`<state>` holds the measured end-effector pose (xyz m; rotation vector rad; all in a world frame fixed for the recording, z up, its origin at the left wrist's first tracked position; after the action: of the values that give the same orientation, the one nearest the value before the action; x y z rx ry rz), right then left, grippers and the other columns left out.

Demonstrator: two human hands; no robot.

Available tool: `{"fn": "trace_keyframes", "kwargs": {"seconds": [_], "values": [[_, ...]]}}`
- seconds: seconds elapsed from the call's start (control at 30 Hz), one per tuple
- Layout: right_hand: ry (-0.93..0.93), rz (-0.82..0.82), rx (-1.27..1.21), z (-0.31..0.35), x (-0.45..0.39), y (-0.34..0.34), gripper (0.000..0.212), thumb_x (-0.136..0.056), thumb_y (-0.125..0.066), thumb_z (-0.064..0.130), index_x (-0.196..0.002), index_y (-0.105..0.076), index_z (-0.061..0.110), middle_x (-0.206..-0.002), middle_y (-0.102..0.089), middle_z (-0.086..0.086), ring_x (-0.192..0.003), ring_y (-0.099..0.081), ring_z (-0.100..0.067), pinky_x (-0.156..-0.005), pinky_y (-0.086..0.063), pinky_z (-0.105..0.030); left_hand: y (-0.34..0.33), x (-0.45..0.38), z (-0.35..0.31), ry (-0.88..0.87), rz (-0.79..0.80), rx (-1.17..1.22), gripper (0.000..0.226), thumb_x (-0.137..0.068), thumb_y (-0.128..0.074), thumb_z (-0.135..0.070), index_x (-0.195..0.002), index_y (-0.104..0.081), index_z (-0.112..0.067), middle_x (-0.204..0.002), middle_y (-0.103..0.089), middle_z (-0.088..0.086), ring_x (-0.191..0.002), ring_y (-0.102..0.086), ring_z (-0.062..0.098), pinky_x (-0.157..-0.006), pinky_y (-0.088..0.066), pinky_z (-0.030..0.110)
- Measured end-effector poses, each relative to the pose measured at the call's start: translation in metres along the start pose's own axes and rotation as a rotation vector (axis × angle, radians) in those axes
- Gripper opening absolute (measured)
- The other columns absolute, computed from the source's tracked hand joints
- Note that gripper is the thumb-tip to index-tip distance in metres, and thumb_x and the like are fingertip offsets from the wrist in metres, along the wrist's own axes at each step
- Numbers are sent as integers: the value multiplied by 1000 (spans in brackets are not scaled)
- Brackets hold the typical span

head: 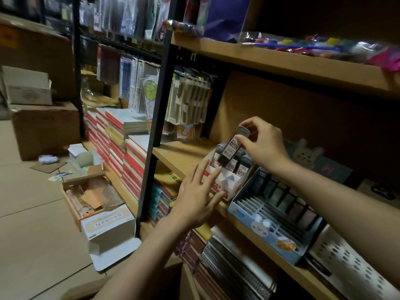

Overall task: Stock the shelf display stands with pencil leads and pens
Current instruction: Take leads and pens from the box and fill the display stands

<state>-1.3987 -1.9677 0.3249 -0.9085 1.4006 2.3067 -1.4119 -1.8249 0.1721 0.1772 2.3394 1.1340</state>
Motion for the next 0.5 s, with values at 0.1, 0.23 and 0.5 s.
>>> {"fn": "trace_keyframes", "kwargs": {"seconds": [0.1, 0.23, 0.5], "values": [[-5, 23, 36, -3, -11, -24, 20, -87, -70, 18, -106, -64, 14, -105, -65, -2, -94, -61, -15, -78, -51, -24, -4, -3, -1, -16, -5, -16, 62, -97, -33, -57, -150, -3, -47, -160, 18, -13, -145, 22, 11, -116, 5, 39], [-9, 44, 101, -9, -16, -46, 20, -86, -71, 19, -105, -65, 14, -108, -61, -5, -96, -58, -17, -74, -48, -21, -8, -3, 2, -58, -16, 3, 58, -98, -35, -52, -151, -11, -43, -161, 11, -11, -147, 14, 11, -121, -3, 38], [20, 118, 315, -12, -10, -68, 27, -82, -76, 25, -108, -73, 17, -109, -60, -2, -98, -60, -23, -81, -47, -30, -17, -4, 6, -118, -26, 147, 62, -98, -42, -48, -150, -10, -45, -156, 21, -23, -147, 8, 8, -111, -19, 29]]}}
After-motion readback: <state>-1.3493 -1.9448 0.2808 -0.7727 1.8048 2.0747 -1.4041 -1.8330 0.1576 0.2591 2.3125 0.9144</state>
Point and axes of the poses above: each hand's wrist, its own x-axis away from the middle knuckle, its own y-axis out of the back of the hand, z = x × y, the point moved 3 cm from there along -x, towards the middle knuckle
